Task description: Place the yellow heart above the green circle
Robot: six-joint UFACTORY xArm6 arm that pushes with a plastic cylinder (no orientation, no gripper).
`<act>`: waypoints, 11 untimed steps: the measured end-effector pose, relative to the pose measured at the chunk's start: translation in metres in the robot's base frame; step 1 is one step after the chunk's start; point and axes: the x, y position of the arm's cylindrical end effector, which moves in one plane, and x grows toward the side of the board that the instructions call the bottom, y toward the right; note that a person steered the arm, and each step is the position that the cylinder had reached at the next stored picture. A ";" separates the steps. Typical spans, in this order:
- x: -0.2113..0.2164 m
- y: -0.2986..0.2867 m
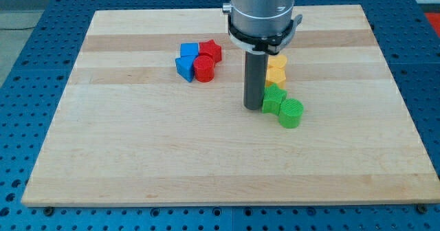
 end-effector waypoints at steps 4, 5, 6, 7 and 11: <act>-0.098 -0.027; -0.117 0.006; -0.114 0.051; -0.090 0.057; -0.041 0.067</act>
